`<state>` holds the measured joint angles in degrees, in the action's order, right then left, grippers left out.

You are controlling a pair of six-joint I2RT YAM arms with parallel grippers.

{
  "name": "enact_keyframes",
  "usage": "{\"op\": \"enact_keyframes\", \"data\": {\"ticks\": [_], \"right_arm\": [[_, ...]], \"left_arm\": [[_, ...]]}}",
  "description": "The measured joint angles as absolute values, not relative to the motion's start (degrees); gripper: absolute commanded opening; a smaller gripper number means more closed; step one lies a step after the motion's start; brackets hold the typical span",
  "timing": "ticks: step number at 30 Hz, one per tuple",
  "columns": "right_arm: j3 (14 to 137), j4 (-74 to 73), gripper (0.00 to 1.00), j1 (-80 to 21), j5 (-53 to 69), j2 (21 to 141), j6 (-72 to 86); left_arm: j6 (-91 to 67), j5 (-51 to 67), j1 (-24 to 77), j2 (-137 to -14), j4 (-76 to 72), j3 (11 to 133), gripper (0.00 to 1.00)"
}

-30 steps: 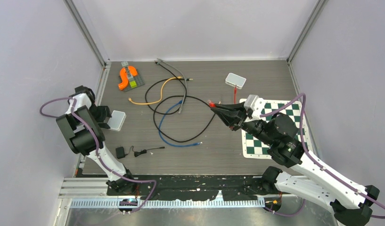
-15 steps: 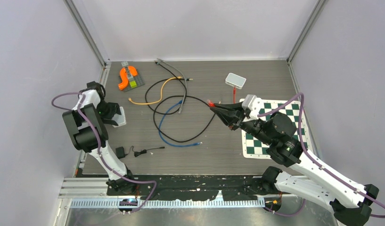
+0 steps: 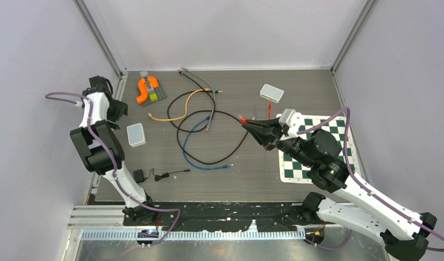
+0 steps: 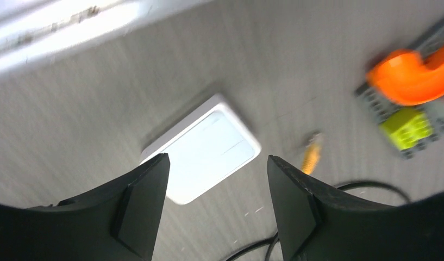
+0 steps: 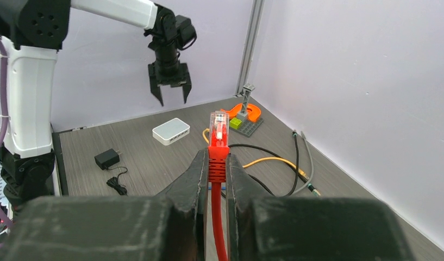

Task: Insert the plug into the switch port
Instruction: Move the switch port to the center of the board.

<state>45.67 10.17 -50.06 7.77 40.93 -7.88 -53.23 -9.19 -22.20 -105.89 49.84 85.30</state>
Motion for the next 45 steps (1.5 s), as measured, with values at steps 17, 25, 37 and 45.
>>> {"op": "enact_keyframes", "data": {"ticks": [17,25,37,45], "right_arm": [[46.4,10.1,0.05,-50.1,8.0,44.3,-8.1],[47.5,10.0,0.05,-50.1,8.1,43.5,-9.0],[47.7,9.3,0.05,-50.1,8.1,40.8,-9.3],[47.7,8.9,0.05,-50.1,8.1,40.1,-9.3]], "left_arm": [[-49.4,-7.9,-22.5,-121.5,54.1,99.6,0.64],[-54.2,-7.3,-22.6,-119.9,54.3,93.2,0.62],[-57.5,-5.2,-22.2,-115.1,52.3,85.6,0.61],[-60.2,-2.1,-19.4,-108.7,47.7,75.8,0.60]]}}
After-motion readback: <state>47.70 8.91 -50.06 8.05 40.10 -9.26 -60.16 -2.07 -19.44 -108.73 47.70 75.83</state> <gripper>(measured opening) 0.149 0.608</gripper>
